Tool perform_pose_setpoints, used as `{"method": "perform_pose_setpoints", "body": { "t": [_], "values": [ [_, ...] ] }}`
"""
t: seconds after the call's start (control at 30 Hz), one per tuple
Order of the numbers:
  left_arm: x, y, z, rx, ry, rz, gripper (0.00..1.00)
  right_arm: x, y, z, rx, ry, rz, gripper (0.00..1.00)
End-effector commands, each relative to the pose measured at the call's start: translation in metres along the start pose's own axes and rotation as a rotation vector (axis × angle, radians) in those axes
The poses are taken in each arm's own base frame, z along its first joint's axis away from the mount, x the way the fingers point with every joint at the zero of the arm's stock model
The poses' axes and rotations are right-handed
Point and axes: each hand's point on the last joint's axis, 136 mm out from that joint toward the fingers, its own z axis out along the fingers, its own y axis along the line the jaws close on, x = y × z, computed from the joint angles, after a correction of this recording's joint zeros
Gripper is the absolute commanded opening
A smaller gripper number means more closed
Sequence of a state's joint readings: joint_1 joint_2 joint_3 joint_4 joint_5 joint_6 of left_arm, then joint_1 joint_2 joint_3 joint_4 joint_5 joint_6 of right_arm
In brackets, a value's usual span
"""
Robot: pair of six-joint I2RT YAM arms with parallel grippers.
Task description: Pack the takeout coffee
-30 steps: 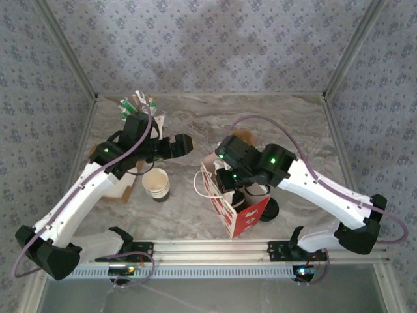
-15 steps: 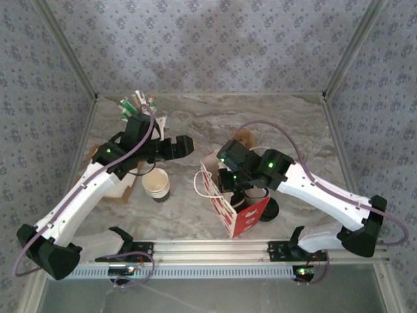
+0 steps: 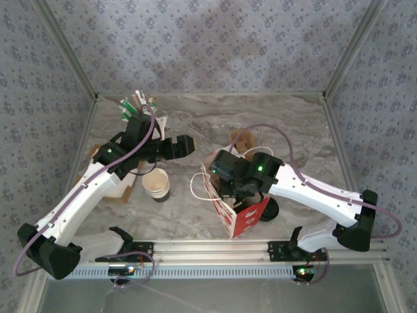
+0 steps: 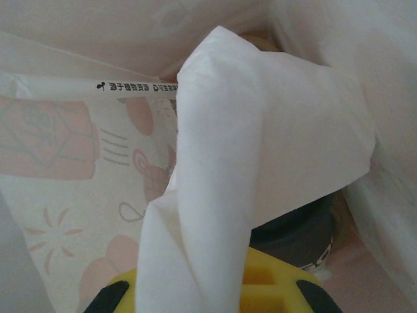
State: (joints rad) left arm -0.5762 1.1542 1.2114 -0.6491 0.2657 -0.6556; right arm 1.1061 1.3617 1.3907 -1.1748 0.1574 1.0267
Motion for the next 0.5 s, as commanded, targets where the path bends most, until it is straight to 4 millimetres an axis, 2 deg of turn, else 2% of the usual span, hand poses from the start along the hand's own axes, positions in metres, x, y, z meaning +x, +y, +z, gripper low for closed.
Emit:
{"method": "perform_pose_setpoints", "body": {
  "t": [0.0, 0.47],
  "values": [
    [0.001, -0.004, 0.005, 0.021, 0.006, 0.008, 0.93, 0.001, -0.013, -0.009, 0.065, -0.02, 0.047, 0.0],
    [0.008, -0.003, 0.019, 0.013, 0.035, 0.005, 0.92, 0.007, -0.017, 0.006, 0.117, 0.0, 0.045, 0.0]
  ]
}}
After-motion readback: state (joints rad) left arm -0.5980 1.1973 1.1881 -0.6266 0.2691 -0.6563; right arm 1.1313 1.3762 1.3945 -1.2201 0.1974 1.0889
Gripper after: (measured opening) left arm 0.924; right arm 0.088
